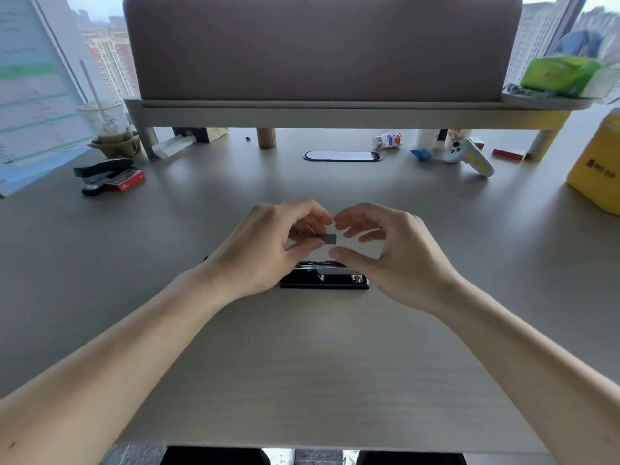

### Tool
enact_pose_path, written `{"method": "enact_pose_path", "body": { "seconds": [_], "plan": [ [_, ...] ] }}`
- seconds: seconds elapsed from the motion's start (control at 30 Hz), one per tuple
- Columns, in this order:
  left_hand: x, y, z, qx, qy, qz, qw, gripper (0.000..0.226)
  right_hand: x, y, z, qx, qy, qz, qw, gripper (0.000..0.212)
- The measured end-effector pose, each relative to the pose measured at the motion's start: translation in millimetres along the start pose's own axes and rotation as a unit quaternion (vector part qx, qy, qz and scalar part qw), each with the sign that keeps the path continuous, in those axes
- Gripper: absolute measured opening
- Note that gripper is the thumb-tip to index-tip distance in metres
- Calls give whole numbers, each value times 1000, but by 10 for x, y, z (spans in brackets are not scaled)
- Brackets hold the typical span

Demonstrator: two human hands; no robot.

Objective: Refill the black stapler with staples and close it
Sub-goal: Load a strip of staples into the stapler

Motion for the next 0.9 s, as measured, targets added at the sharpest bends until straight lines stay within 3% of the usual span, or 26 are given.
{"method": "enact_pose_path", "body": {
  "seconds": [0.2, 0.3, 0.43, 0.57, 0.7, 0.77, 0.9],
  "plan": [
    [21, 37, 30, 8, 2, 15, 1000, 18, 29, 52, 6, 8, 14, -39, 999, 16],
    [-11, 131, 70, 57, 17, -8, 998, 16, 66, 153, -4, 36, 14, -66, 997, 6],
    [-6, 269, 150, 145, 26, -102, 984, 23, 109, 259, 1, 77, 6, -154, 985, 10],
    [0, 311, 152, 175, 37, -94, 979, 17, 143, 246, 20, 92, -4, -179, 980, 15],
    [-27, 249, 145, 149, 44, -53, 986, 16, 134, 247, 43, 78, -11, -156, 985, 1],
    [-60, 197, 147, 124, 55, -30, 990, 17, 100, 228, 60, 62, -6, -134, 989, 9],
    [-22, 151, 148, 94, 40, -5, 995, 18, 28, 137, 79, 18, 17, -82, 996, 3]
  ]
}}
Point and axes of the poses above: each hand's wrist, its own z-axis away from the middle knuckle, its own x-axis out of the palm, y = z × x, the point moved 10 cm from there along -z, towards the middle knuckle, and after that the axes turned 14 degrees about z, right-handed, at the moved point
